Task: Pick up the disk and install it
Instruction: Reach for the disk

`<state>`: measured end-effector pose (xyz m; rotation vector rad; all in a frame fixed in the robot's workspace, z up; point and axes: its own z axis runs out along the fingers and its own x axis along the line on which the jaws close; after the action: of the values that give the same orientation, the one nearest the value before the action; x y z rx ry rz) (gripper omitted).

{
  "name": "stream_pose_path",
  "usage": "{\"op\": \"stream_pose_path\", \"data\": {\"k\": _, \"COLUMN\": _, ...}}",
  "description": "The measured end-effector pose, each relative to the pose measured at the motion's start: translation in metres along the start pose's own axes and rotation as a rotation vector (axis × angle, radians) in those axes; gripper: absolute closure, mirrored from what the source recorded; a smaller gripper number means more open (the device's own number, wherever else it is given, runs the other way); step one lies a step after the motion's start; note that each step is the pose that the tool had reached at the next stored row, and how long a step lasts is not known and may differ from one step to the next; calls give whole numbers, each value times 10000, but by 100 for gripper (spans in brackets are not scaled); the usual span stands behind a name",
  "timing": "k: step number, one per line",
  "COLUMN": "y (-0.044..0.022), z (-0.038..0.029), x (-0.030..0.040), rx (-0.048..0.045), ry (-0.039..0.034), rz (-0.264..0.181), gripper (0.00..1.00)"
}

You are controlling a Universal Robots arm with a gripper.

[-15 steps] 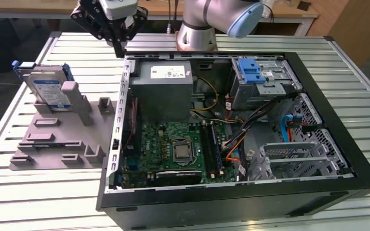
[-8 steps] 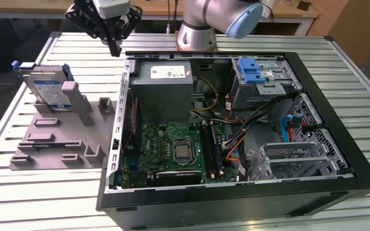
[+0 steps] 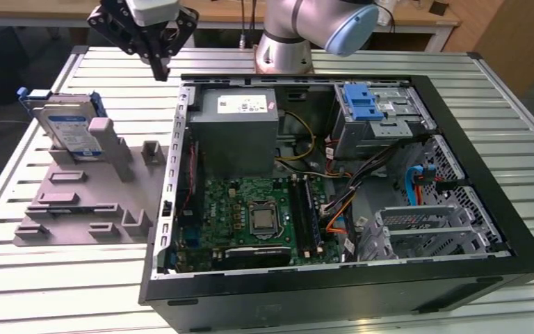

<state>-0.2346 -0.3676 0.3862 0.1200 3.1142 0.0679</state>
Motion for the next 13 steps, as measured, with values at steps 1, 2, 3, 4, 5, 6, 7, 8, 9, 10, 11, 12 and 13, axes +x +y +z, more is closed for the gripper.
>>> {"op": "stream_pose_path", "data": {"k": 1, "y": 3, "z": 1, "x": 10, "rx": 0, "ry": 2, "rz": 0, "gripper": 89}}
{"op": "stream_pose_path", "data": {"k": 2, "y": 5, "z": 1, "x": 19, "rx": 0, "ry": 4, "rz": 0, "gripper": 89}}
{"op": "stream_pose_path", "data": {"k": 3, "y": 9, "z": 2, "x": 27, "rx": 1, "ry": 7, "rz": 0, "gripper": 89}}
{"op": "stream_pose_path", "data": {"k": 4, "y": 12, "z": 3, "x": 36, "rx": 2, "ry": 8, "rz": 0, "gripper": 89}}
{"op": "stream_pose_path", "data": {"k": 5, "y": 15, "z": 4, "x": 45, "rx": 1, "ry": 9, "rz": 1, "gripper": 89}}
{"op": "stream_pose_path", "data": {"k": 6, "y": 18, "z": 5, "x": 54, "rx": 1, "ry": 11, "rz": 0, "gripper": 89}}
{"op": "stream_pose_path", "data": {"k": 7, "y": 19, "z": 6, "x": 63, "rx": 1, "ry": 13, "rz": 0, "gripper": 89}}
{"op": "stream_pose_path", "data": {"k": 8, "y": 20, "z": 6, "x": 73, "rx": 2, "ry": 15, "rz": 1, "gripper": 89}}
{"op": "stream_pose_path", "data": {"k": 9, "y": 21, "z": 7, "x": 82, "rx": 1, "ry": 15, "rz": 1, "gripper": 89}}
{"op": "stream_pose_path", "data": {"k": 10, "y": 23, "z": 8, "x": 90, "rx": 0, "ry": 15, "rz": 1, "gripper": 89}}
{"op": "stream_pose_path", "data": {"k": 11, "y": 24, "z": 9, "x": 98, "rx": 0, "ry": 16, "rz": 1, "gripper": 89}}
{"op": "stream_pose_path", "data": {"k": 12, "y": 26, "z": 9, "x": 105, "rx": 1, "ry": 18, "rz": 1, "gripper": 89}}
{"op": "stream_pose_path", "data": {"k": 13, "y": 27, "z": 10, "x": 113, "rx": 1, "ry": 18, "rz": 1, "gripper": 89}}
